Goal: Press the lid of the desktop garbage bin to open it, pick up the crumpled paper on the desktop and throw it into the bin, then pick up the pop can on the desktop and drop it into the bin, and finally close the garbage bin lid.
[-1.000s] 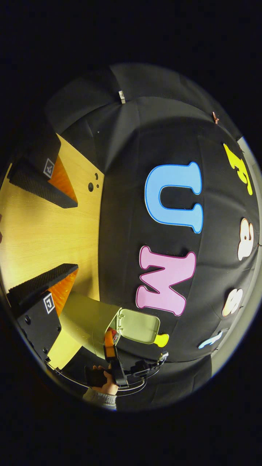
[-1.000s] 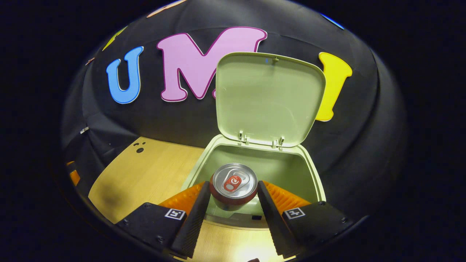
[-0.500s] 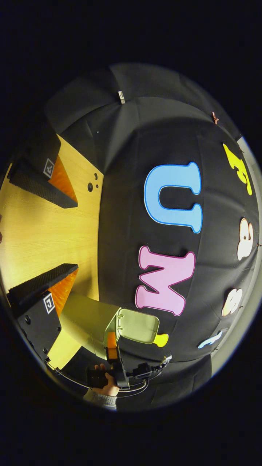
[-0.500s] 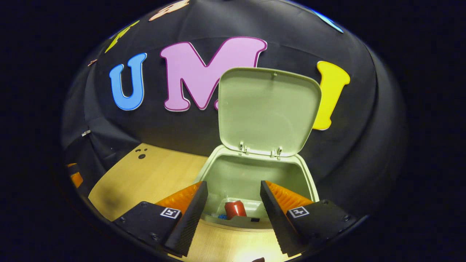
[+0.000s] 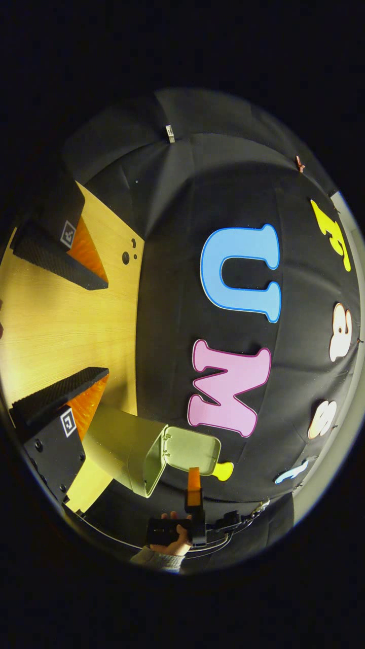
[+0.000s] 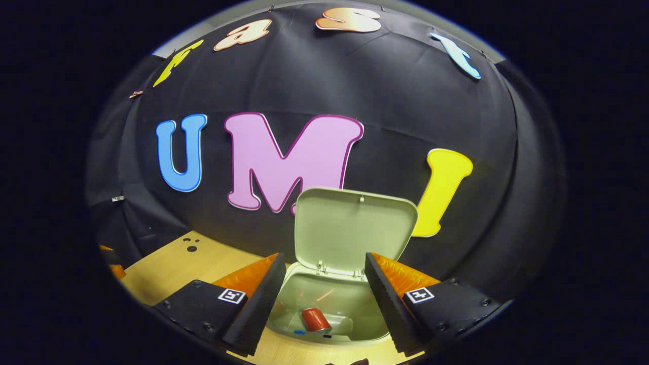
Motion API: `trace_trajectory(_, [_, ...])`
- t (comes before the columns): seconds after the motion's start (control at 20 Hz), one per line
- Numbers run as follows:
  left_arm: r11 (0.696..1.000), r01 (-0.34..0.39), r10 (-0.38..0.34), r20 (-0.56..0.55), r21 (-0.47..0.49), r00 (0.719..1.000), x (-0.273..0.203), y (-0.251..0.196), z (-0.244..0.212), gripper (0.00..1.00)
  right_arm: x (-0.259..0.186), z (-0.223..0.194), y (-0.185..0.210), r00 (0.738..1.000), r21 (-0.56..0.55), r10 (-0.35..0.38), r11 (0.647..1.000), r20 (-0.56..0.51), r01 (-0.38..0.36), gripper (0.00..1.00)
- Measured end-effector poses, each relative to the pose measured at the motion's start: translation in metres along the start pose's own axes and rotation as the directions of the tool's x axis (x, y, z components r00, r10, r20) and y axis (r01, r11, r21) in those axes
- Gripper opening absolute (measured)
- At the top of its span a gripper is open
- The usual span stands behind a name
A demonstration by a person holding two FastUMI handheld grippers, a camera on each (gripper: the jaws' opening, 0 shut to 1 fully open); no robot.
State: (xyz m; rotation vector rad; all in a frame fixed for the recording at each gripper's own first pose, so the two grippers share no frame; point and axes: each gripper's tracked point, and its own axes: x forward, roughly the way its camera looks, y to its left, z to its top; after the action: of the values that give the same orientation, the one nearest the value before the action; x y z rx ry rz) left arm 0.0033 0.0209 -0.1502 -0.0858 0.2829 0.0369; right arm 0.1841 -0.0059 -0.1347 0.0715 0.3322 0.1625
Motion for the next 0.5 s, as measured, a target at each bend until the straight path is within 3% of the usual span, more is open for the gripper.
trace_trajectory(0.3, [1.0,-0.002,0.002,-0.005,-0.01,1.0,0.002,0.0,-0.001,0.98,0.017,0.061,-0.021,0.992,0.013,-0.051,0.999,0.117,0.05,0.97])
trace_trajectory(0.5, [0.999,-0.037,0.036,-0.013,-0.013,0.999,0.001,0.005,-0.002,0.98,0.045,0.079,-0.033,0.983,0.067,-0.091,0.994,0.16,0.081,0.97])
